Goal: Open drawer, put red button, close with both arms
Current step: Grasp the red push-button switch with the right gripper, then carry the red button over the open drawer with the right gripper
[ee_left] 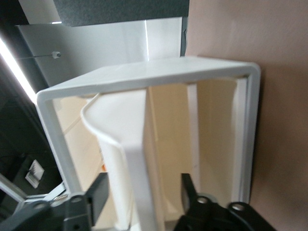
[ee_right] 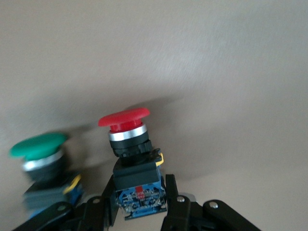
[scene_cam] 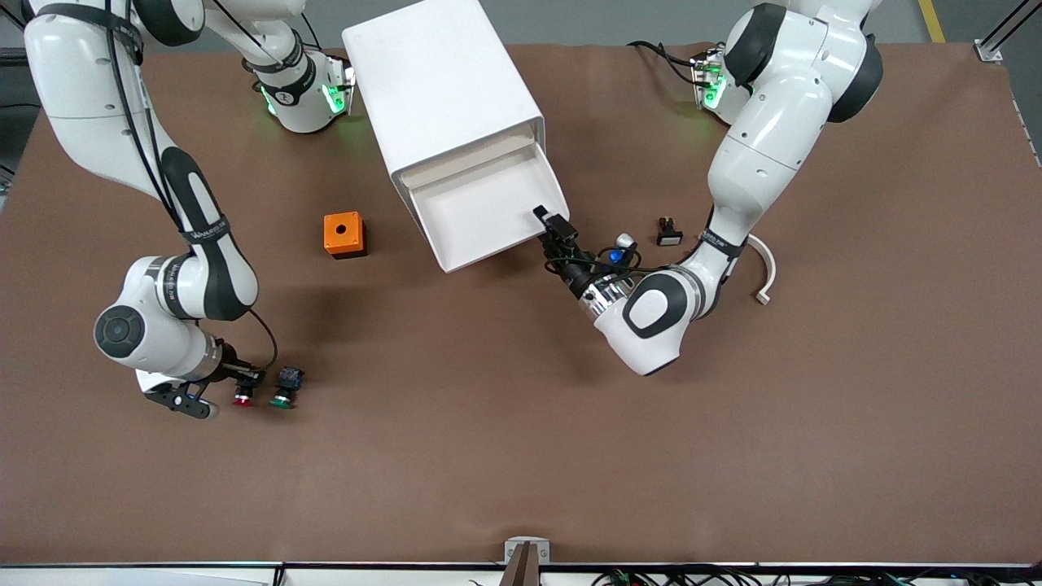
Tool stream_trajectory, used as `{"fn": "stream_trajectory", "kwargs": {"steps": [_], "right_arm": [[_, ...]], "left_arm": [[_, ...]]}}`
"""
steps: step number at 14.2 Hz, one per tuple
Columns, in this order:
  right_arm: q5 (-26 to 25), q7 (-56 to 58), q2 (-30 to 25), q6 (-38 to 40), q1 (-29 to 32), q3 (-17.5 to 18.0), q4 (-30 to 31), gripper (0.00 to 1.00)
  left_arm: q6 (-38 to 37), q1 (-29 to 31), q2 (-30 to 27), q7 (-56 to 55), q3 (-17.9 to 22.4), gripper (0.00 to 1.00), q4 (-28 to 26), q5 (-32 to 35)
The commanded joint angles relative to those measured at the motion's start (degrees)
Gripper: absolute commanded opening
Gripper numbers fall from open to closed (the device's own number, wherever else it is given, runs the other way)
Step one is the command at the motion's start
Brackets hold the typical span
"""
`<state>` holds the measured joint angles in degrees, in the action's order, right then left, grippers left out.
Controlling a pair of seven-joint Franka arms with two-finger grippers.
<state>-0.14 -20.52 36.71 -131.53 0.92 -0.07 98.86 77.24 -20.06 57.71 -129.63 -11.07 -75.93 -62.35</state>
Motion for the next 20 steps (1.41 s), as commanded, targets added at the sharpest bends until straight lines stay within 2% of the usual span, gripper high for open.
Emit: {"fn": "stream_trajectory", "kwargs": {"steps": [1, 3, 5, 8, 12, 14, 20], "right_arm": [[1.3, -9.6, -8.3, 12.1, -4.7, 0.4, 0.0, 0.0], [2.4, -18.7, -14.2, 19.5, -9.0, 0.5, 0.0, 0.0], [8.0, -25.4, -18.9, 25.0, -12.2, 0.4, 0.3, 0.0], [10.3, -38.8, -24.9, 26.7, -19.4, 0.4, 3.3, 0.0], [10.9, -55.2, -26.3, 25.5, -29.5, 0.5, 3.4, 0.0], [11.1, -62.7, -25.9, 22.9, -33.7, 0.4, 3.9, 0.0], [11.0, -76.9, -25.5, 13.7, -42.2, 0.3, 8.5, 0.0]], "left_arm": [[-0.1, 0.6, -0.1, 5.1, 0.3, 1.0, 1.7, -3.1], [-0.1, 0.6, -0.2, 12.6, 0.3, 1.0, 3.9, -3.8], [0.0, 0.6, -0.2, 21.4, 0.5, 1.0, 6.6, -3.6], [0.0, -0.7, -0.5, 34.5, 4.9, 1.0, 8.6, -3.1], [1.1, -5.6, -3.0, 52.1, 11.6, 1.0, 9.9, 2.0], [3.3, -7.5, -5.1, 60.1, 13.7, 1.0, 10.0, 5.0], [13.2, -9.1, -11.9, 75.2, 14.3, 1.0, 9.9, 19.7]]}}
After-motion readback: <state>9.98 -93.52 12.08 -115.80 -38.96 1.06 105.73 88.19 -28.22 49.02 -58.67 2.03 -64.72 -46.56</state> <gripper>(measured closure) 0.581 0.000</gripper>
